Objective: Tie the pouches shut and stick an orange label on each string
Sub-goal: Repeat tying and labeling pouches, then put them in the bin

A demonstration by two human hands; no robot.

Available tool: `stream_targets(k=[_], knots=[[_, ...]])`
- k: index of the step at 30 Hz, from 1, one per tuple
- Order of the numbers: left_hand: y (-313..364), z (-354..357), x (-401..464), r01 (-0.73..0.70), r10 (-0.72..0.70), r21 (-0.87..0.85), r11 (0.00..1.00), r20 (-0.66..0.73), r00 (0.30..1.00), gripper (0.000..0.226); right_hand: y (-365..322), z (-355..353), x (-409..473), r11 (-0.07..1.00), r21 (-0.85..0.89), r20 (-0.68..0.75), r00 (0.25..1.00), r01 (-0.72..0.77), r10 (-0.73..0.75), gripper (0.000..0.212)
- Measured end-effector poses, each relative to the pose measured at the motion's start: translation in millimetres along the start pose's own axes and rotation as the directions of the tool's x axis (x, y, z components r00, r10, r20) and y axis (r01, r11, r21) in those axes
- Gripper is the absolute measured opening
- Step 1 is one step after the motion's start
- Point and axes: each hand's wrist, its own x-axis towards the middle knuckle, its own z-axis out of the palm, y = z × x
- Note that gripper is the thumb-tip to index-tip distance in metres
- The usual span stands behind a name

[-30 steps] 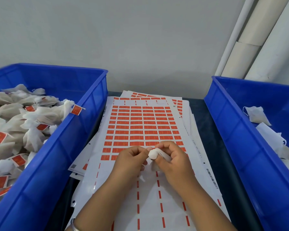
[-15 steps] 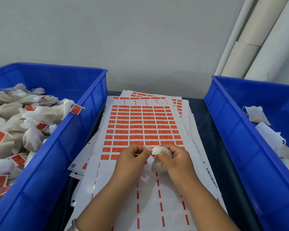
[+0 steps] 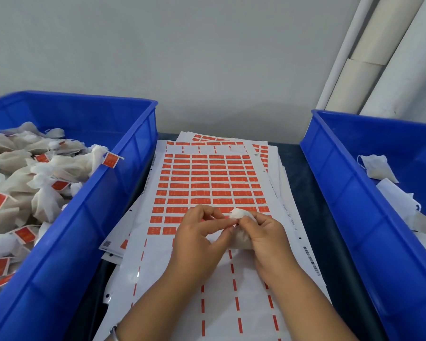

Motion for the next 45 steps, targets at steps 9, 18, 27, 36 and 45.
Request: stream_targets(k=[9, 18, 27, 36, 45], knots=[[-0.3, 2.8, -1.4, -0.028, 0.032, 0.056, 0.998, -0.058, 0.998, 0.022, -6.6, -0.1, -5.8, 0.994, 0.096, 0.055, 0.998, -0.041, 0.036, 0.038], [-1.2, 1.9, 0.3, -0.036, 0.041, 0.051, 0.998, -0.082, 0.996, 0.024, -5.0, -5.0, -0.2, 0.958, 0.210, 0.194, 0.969, -0.197, 0.156, 0.010], [2.7, -2.1, 3.8, 0.133, -0.129, -0.093, 0.987, 0.043, 0.991, 0.017, -7.8, -7.0, -1.5, 0.915, 0.300, 0.386, 0.911, -0.271, 0.143, 0.020], [8.0, -7.3, 3.2, 0.138, -0.136, -0.097, 0.986, 0.020, 0.990, 0.011, -7.9, -5.6, -2.2, 0.908, 0.329, 0.361, 0.923, -0.261, 0.134, 0.020], [9.9, -13.5, 6.8, 0.413, -0.329, -0.314, 0.855, 0.288, 0.899, 0.027, -8.2, -2.1, -1.9, 0.912, 0.333, 0.299, 0.944, -0.240, 0.139, 0.023]])
